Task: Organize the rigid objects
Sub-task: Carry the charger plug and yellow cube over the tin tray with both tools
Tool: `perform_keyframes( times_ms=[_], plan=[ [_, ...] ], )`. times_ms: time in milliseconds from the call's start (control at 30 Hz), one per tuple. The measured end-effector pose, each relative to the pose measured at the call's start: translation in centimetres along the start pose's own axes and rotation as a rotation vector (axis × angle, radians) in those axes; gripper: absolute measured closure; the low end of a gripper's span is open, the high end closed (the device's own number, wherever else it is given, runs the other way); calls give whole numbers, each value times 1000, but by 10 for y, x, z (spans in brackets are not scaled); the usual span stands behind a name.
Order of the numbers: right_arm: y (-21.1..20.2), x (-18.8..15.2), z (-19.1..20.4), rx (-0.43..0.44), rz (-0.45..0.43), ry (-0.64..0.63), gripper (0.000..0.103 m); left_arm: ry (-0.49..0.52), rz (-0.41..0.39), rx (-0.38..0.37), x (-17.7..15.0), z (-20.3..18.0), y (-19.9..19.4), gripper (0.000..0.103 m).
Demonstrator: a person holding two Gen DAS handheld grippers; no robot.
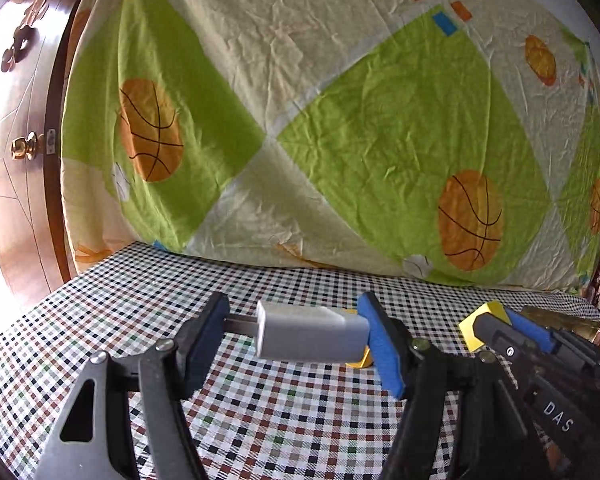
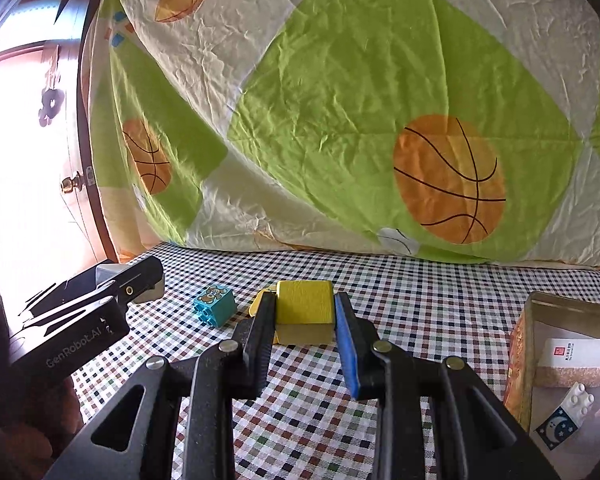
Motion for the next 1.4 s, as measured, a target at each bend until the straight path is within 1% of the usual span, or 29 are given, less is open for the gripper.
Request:
perform_keyframes(
  times_ms=[167,333,433,667,1100,1400],
  plan=[
    [-4,1,-1,-15,-15,-8,72,6,-4,-2,-1,-2,0,36],
    [-2,-1,-1,-20,-4,-10,72,28,10,15,-4,-4,3,36],
    [-3,0,-2,-26,-9,-11,72,47,5,24,-5,-6,4,36],
    [-11,2,-4,-53,-32,-20,72,47,0,1,-5,-12,-1,36],
    [-31,5,-15,-118,-68,-53,72,81,34,9,-20,-32,-7,36],
    [-55,-3,-27,-153,-73,-74,72,76,42,-38,-29,-57,-24,36]
  ],
)
Point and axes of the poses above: each gripper's, at about its wrist camera, not at the fingertips, and y roughly the way its jaws point, z to its left, x to its top, the point moved 8 cm from there along y, roughly the way its jaws point, and after that the axes turned 3 degrees about x, right-handed, at the moved point
